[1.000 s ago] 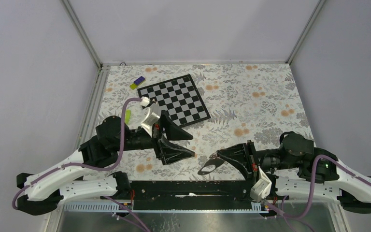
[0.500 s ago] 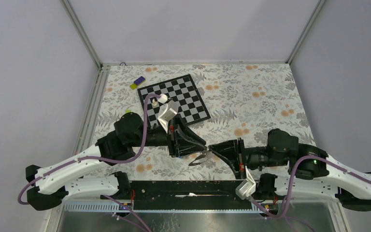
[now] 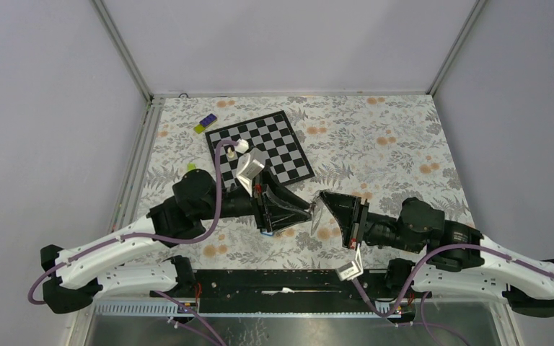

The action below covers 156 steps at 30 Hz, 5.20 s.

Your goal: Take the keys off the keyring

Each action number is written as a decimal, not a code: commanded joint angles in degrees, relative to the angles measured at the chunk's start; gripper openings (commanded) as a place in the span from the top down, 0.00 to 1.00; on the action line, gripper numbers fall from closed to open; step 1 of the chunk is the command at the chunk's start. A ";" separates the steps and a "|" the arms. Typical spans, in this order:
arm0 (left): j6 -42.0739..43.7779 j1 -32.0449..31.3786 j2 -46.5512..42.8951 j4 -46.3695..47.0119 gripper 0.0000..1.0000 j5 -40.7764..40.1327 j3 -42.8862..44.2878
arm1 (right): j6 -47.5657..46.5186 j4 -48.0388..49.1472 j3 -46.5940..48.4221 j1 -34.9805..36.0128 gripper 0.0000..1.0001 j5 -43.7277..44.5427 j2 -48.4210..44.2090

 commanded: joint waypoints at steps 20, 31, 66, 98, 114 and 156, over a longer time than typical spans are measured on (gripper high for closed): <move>7.74 0.94 0.74 4.22 0.67 -8.09 4.02 | -20.32 9.98 -3.46 0.01 1.00 6.92 -4.77; 7.05 0.90 -2.60 5.45 0.66 -8.99 0.65 | -5.57 10.19 -2.48 0.03 1.00 1.71 -6.46; 8.82 0.94 -16.60 -15.33 0.66 -28.76 -1.42 | 113.86 -38.06 22.82 -0.38 1.00 14.85 28.87; 12.67 0.94 0.75 -10.50 0.36 0.80 -0.41 | 103.50 -13.44 12.18 -0.43 1.00 -1.24 10.53; 13.08 0.94 4.67 -14.25 0.95 0.93 3.65 | 103.48 -9.72 7.78 -0.32 1.00 -1.44 6.97; -6.64 0.94 17.10 -66.40 1.00 -0.54 19.41 | 94.66 31.91 -32.22 -0.34 0.63 -8.87 -17.32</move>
